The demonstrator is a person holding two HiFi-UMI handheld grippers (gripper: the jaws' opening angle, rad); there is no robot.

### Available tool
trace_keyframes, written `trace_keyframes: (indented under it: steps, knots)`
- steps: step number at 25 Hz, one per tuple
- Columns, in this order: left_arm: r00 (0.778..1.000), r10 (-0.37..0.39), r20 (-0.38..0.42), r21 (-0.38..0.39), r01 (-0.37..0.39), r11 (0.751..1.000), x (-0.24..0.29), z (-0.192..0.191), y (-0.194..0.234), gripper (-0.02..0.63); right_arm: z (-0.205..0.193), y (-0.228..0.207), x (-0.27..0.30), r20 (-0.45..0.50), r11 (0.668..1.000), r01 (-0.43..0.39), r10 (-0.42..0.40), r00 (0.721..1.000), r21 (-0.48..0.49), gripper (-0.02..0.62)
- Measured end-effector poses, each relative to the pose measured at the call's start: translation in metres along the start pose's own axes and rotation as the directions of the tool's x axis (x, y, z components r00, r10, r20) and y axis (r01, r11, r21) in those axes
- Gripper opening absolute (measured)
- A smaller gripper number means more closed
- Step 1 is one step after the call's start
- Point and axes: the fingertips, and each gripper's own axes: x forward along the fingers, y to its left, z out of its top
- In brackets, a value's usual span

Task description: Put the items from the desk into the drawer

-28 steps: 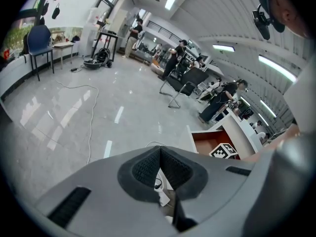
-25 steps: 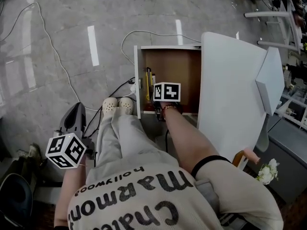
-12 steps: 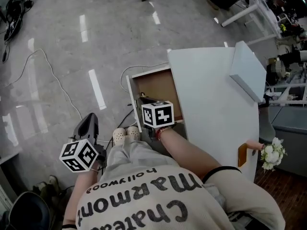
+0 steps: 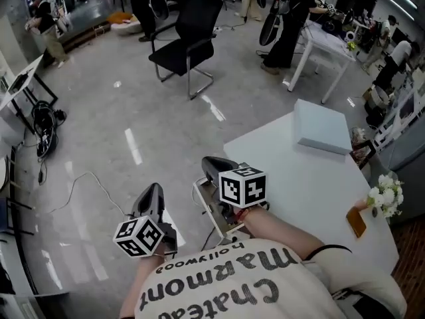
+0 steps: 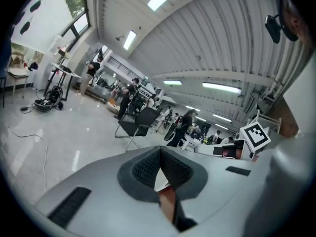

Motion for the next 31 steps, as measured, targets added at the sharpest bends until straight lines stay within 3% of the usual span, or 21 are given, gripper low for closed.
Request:
trace_keyframes:
  steps: [4,13,23,31]
  knots:
    - [0.995,-0.087,0.04,0.061,0.084,0.995,0.011,0.036,-0.033,0.002,0.048,0.012,-0.029,0.131,0.996,0.024,-0.012,0.991,-0.089,0.003]
    - [0.984,-0.172,0.057,0.122,0.164,0.979,0.007,0.047,-0.083,0.002,0.069,-0.004,-0.081,0.226,0.99,0.098,-0.073,0.971,-0.105,0.003]
    - [0.974,-0.212,0.081,0.17,0.196,0.966,-0.006,0.059,-0.093,0.002,0.074,0.007,-0.092,0.277,0.989,0.107,-0.075,0.958,-0.104,0.003]
    - [0.975,-0.207,0.084,0.174,0.19,0.966,-0.007,0.05,-0.097,0.002,0.064,0.003,-0.094,0.259,0.99,0.096,-0.065,0.964,-0.107,0.003]
